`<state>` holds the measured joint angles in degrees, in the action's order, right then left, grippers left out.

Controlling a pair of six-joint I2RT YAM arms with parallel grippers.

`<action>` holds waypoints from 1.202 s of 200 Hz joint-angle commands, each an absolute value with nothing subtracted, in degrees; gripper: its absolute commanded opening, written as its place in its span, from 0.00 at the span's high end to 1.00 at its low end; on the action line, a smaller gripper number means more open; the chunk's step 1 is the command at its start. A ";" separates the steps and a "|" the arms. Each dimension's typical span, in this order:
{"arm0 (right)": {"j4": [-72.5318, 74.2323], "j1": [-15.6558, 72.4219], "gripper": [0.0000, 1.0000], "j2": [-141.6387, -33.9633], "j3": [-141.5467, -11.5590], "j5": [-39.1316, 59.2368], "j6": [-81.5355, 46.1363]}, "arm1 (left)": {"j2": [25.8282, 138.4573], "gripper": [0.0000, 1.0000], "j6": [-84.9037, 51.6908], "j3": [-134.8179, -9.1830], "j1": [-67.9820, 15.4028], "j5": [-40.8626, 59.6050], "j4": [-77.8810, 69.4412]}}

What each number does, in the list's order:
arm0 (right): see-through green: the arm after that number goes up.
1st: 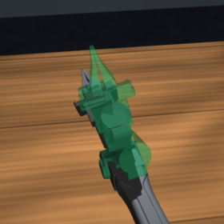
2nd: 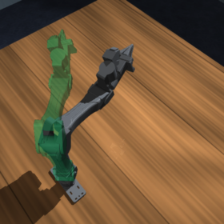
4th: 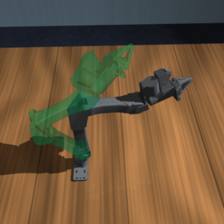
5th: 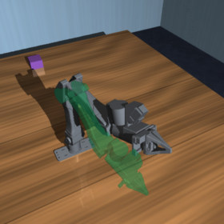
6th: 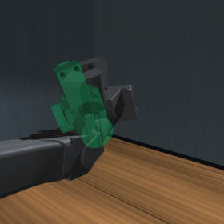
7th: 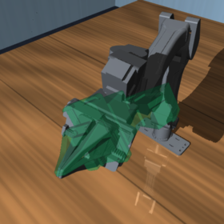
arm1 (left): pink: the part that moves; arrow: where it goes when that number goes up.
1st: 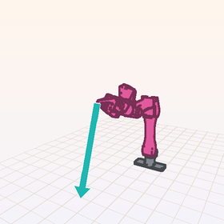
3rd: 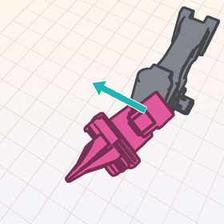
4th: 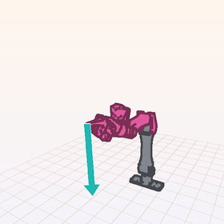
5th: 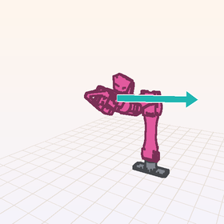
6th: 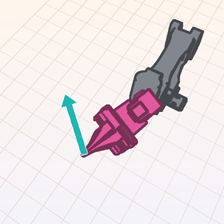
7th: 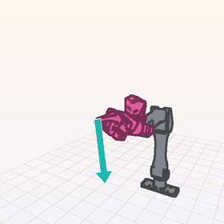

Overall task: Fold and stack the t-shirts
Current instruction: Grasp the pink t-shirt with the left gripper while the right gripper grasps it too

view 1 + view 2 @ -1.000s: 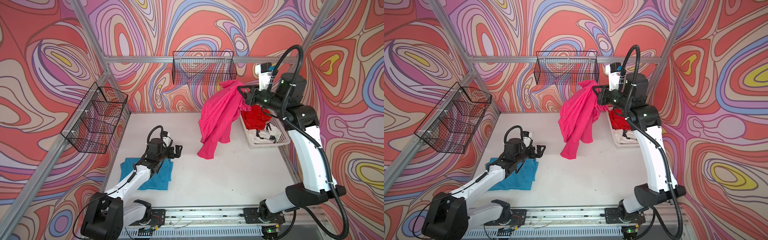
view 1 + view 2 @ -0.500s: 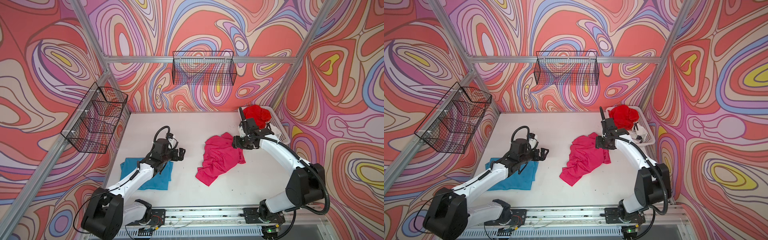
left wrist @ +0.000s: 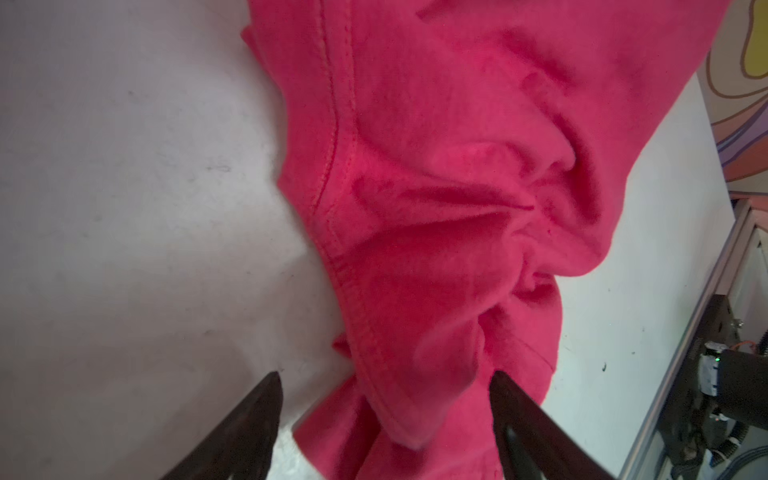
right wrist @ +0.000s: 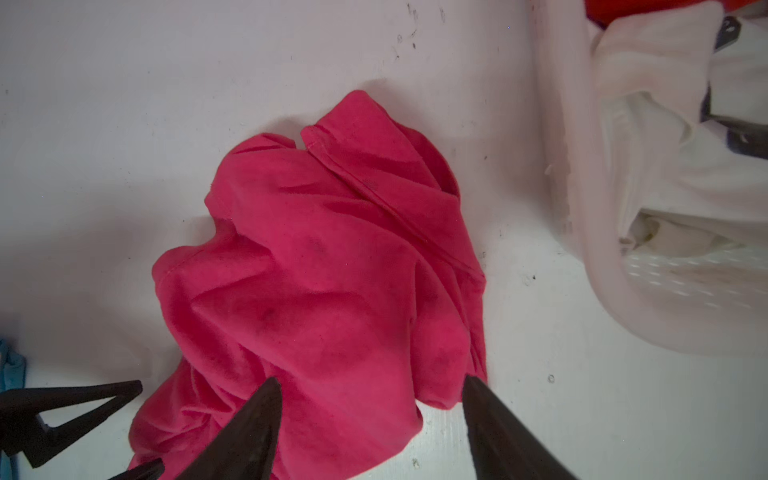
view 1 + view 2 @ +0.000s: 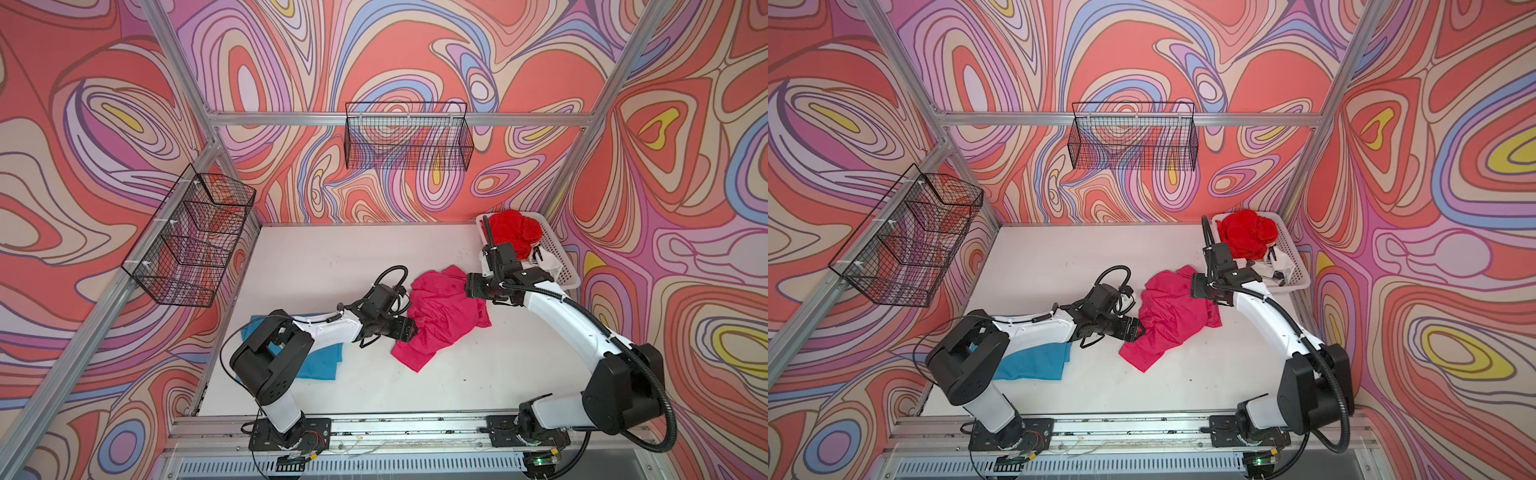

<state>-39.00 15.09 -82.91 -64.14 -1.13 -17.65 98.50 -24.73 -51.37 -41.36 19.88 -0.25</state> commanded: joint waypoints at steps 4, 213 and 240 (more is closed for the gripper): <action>-35.26 15.32 0.28 -88.17 -64.10 -1.67 -16.34 | 101.50 0.42 -26.83 -54.22 -42.01 24.41 -1.37; -43.05 34.37 0.36 -81.90 -61.69 -0.06 -29.44 | 120.20 0.53 -4.50 -110.36 -28.57 9.04 31.93; -38.86 33.70 0.33 -83.84 -59.54 -1.01 -29.83 | 115.03 0.26 -7.17 -100.66 -28.59 8.40 29.07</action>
